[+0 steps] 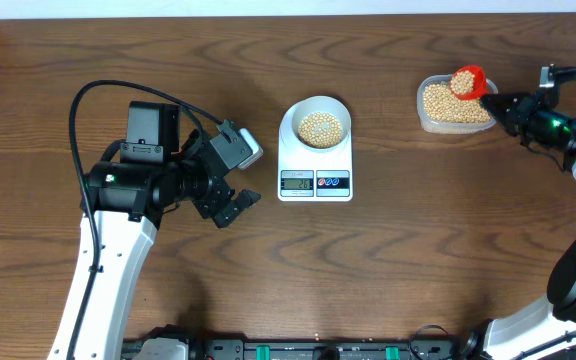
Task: Scoop item into bowl and weigh 50g on scale
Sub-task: 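Drag the scoop through the soybeans with the right gripper and lift, then carry the filled scoop with the right gripper over the white bowl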
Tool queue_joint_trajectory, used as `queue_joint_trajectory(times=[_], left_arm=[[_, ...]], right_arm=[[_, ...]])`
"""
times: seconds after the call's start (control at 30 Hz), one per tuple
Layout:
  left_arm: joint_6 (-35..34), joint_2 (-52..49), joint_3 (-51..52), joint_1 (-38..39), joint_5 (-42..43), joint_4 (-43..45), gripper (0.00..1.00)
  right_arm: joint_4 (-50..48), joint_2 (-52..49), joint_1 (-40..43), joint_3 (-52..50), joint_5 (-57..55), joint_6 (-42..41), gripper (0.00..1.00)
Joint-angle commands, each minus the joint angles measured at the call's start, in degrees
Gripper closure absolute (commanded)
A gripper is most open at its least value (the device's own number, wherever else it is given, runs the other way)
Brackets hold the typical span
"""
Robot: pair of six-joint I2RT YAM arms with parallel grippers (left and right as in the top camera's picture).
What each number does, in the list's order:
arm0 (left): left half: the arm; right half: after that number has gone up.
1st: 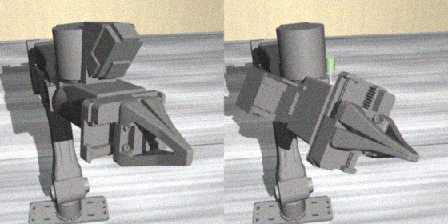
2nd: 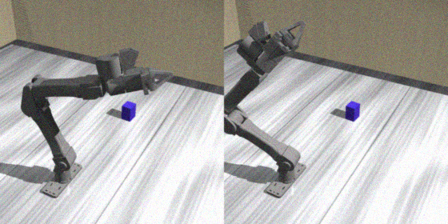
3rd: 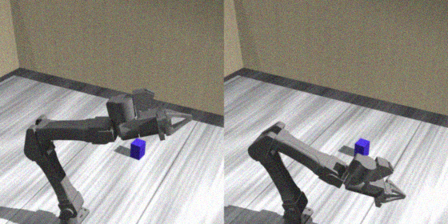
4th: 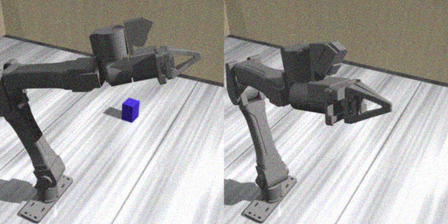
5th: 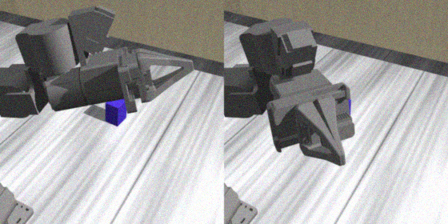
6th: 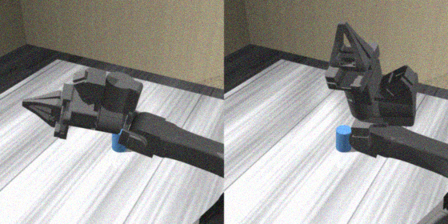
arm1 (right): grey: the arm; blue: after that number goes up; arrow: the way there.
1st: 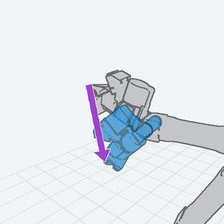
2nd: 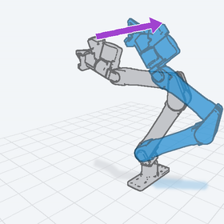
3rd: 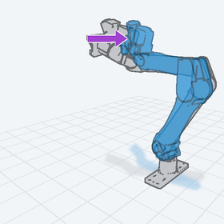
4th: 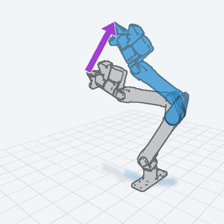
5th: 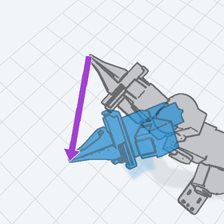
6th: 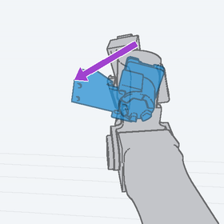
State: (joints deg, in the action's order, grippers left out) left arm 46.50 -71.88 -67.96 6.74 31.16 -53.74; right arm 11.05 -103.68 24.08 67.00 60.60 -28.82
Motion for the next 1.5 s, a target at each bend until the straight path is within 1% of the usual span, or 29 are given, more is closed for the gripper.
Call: queue_joint_trajectory(times=[0.0, 0.73, 1.13, 1.47], left_arm=[[-0.3, 0.8, -0.9, -0.3, -0.1, -0.2, 0.02], [-0.3, 0.8, -0.9, -0.3, -0.1, -0.2, 0.02], [-0.3, 0.8, -0.9, -0.3, -0.1, -0.2, 0.02], [-0.3, 0.8, -0.9, -0.3, -0.1, -0.2, 0.02]], right_arm=[[-0.7, -0.5, -1.7, -0.3, 2.0, -1.4, 0.99], [-1.3, -0.5, -14.8, -0.3, 3.2, -2.4, 0.99], [-1.5, -0.5, -19.3, -0.3, 3.4, -2.4, 0.99], [-2.8, -0.5, -21.1, -0.3, 3.4, -2.4, 0.99]])
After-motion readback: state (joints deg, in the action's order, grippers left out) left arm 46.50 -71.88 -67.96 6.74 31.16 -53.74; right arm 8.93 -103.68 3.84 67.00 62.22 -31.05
